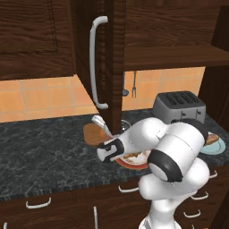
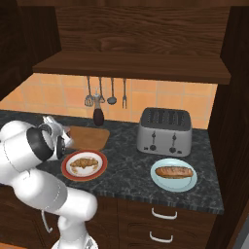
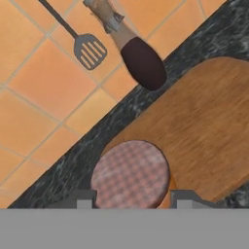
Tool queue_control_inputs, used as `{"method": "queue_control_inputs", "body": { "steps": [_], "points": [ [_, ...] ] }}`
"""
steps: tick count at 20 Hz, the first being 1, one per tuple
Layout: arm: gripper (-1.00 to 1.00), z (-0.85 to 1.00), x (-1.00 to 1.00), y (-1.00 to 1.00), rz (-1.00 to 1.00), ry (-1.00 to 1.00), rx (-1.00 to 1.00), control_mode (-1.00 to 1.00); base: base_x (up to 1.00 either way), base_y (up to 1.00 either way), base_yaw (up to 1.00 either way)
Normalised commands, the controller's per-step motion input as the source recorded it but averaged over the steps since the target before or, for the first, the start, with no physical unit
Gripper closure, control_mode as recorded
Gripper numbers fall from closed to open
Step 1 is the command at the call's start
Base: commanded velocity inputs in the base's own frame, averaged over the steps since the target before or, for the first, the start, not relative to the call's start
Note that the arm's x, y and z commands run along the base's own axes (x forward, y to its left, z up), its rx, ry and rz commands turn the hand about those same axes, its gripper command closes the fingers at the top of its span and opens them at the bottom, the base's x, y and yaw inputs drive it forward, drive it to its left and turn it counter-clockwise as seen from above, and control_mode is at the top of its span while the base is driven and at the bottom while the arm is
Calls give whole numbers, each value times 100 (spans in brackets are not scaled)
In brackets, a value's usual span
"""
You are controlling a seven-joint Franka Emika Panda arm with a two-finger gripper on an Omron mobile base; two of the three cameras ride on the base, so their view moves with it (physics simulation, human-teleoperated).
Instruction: From the different types of pastries on the counter, select a croissant and place it on the cutting board. Then retrieve a jar of jam from the cabinet and place it alongside the croissant on the cutting board.
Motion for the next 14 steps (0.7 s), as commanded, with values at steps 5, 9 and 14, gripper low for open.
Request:
{"method": "queue_control_inputs", "body": {
  "steps": [5,9,14],
  "points": [
    [-100,-10,0,51,-8,-11,-9,-100,0,0,0],
    [-100,-1,0,33,-6,-2,-2,-100,0,0,0],
    [-100,0,-2,31,-8,0,0,-100,0,0,0]
  ]
}}
